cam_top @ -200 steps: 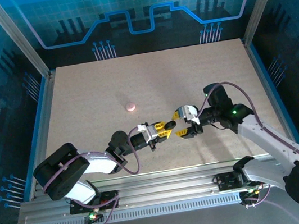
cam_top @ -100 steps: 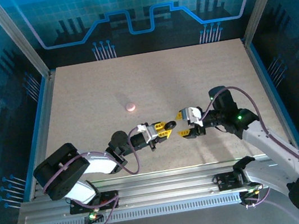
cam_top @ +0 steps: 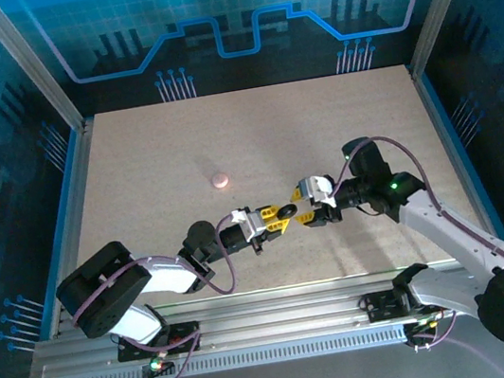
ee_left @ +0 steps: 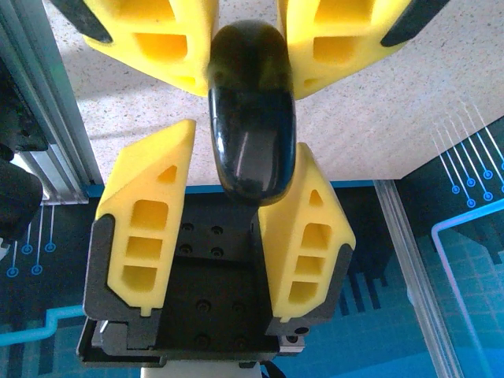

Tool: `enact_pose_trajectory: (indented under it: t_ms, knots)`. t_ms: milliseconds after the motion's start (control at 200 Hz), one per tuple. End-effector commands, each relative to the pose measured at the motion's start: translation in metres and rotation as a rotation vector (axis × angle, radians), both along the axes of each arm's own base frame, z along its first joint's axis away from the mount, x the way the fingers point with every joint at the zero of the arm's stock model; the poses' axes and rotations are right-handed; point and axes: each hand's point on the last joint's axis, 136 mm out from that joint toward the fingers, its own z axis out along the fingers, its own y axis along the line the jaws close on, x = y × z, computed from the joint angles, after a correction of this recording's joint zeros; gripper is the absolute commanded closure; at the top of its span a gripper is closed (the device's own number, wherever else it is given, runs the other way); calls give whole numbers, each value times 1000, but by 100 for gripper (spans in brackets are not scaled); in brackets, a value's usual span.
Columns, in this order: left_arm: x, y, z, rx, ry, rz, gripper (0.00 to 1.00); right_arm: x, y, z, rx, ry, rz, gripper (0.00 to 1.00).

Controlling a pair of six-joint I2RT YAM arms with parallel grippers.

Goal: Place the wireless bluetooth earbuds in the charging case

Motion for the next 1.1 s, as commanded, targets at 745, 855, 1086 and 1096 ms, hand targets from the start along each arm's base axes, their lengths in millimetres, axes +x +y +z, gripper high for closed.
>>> enact_pose_trajectory:
  t_ms: [745, 855, 1086, 1096]
  knots:
    - [1, 0, 4, -17, -15, 11, 57, -1, 1, 3, -47, -36, 31, 80]
    - [7, 2, -1, -8, -2, 46, 36, 2, -2, -3, -82, -6, 7, 80]
    - [20, 14, -13, 7, 33, 150, 22, 22, -9, -11, -160, 69, -67, 81]
    - [21, 15, -14, 8, 36, 157, 22, 23, -10, -12, -165, 74, -71, 81]
